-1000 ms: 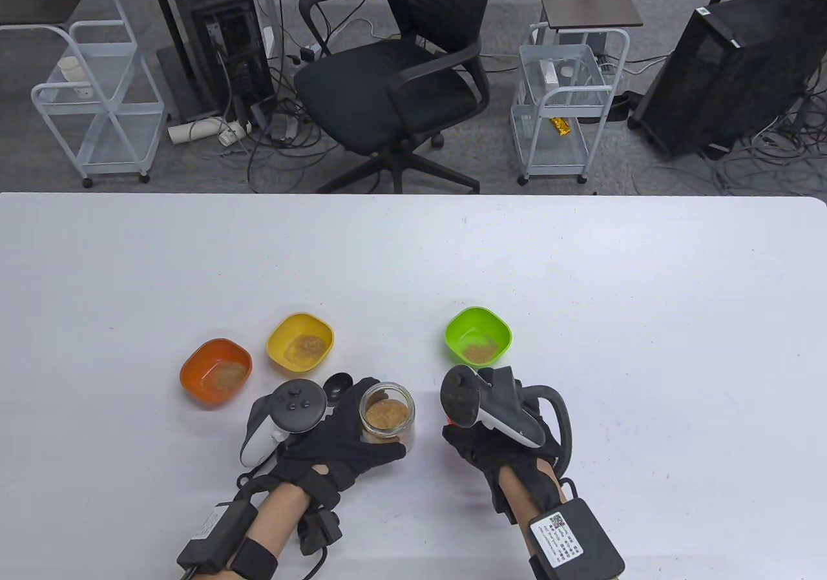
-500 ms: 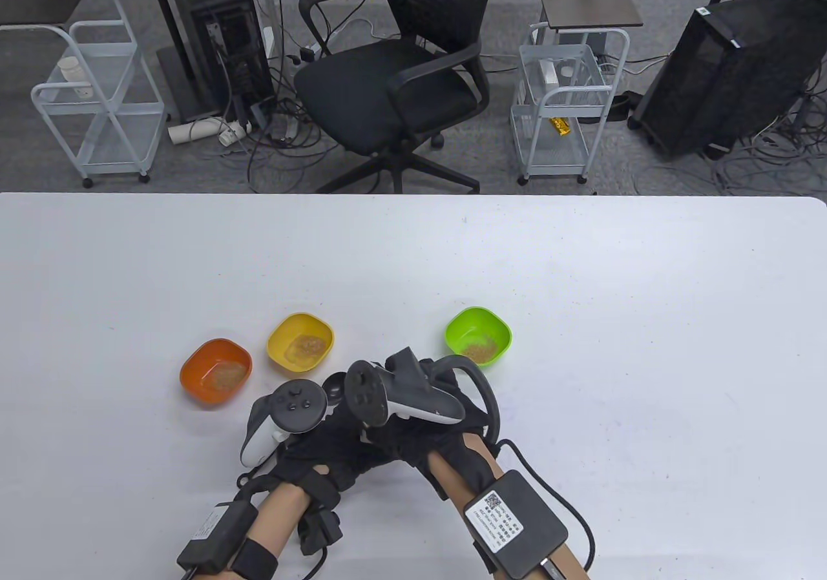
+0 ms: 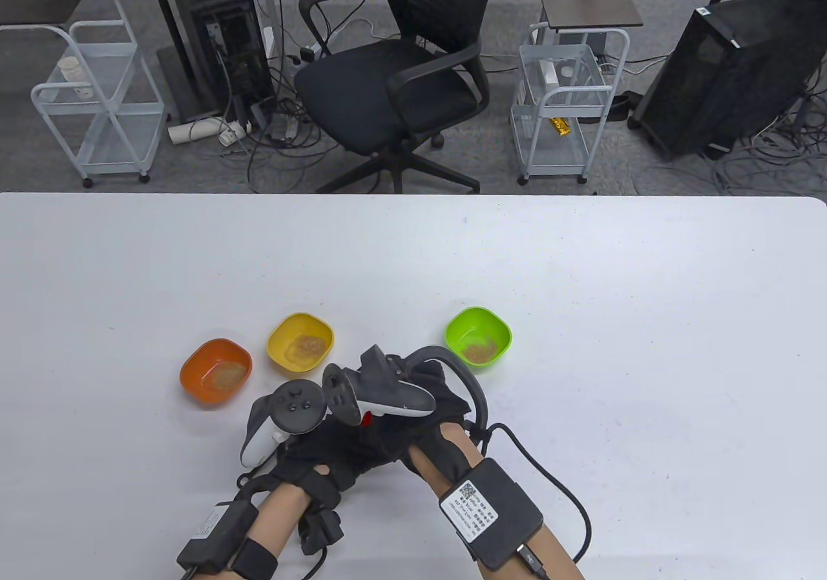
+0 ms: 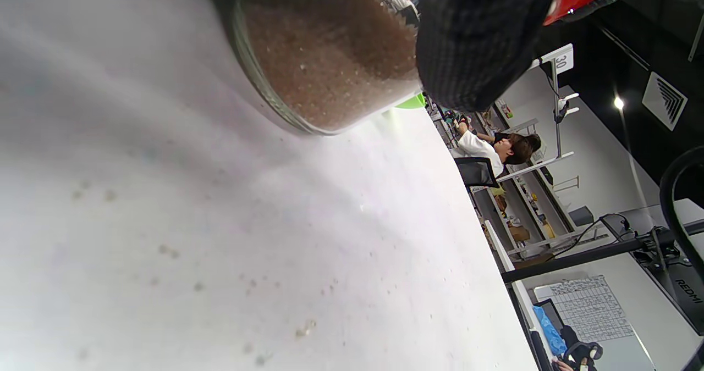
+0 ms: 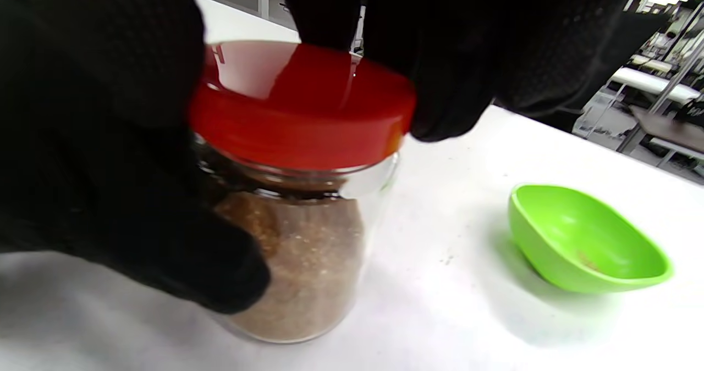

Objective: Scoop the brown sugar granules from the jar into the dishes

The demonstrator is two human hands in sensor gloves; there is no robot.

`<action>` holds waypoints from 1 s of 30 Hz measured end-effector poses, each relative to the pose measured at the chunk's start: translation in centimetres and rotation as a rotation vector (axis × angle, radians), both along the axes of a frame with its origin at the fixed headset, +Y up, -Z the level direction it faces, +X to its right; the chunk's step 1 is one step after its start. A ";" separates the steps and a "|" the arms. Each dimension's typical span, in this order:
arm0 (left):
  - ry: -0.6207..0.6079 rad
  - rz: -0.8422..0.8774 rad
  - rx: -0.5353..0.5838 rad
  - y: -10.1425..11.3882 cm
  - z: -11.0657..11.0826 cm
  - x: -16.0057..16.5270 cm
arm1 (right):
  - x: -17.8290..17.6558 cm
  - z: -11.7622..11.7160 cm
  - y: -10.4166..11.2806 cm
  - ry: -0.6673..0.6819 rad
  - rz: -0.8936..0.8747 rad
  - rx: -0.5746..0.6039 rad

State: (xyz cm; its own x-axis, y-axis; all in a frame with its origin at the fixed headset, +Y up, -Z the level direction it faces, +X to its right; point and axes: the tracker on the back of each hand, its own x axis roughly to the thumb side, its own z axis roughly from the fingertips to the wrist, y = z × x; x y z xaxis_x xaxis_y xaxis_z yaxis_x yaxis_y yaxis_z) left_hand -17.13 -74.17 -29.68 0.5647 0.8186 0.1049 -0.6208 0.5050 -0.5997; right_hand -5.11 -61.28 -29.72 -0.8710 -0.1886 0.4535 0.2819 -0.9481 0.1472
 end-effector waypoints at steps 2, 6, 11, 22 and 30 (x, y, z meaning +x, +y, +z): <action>0.002 -0.004 0.003 0.0 0.0 0.0 | -0.2 -0.1 -0.4 -0.011 0.007 0.069; 0.005 -0.008 0.007 0.0 0.0 0.0 | -0.4 -0.1 -0.4 -0.009 0.020 0.074; 0.007 -0.012 0.008 0.0 0.1 0.1 | -0.4 -0.2 -0.2 0.036 0.090 -0.085; 0.009 -0.015 0.009 0.0 0.1 0.1 | -0.3 -0.2 -0.9 0.015 0.088 0.054; 0.010 -0.017 0.012 0.1 0.1 0.1 | 0.1 -0.3 -0.7 0.078 0.048 -0.049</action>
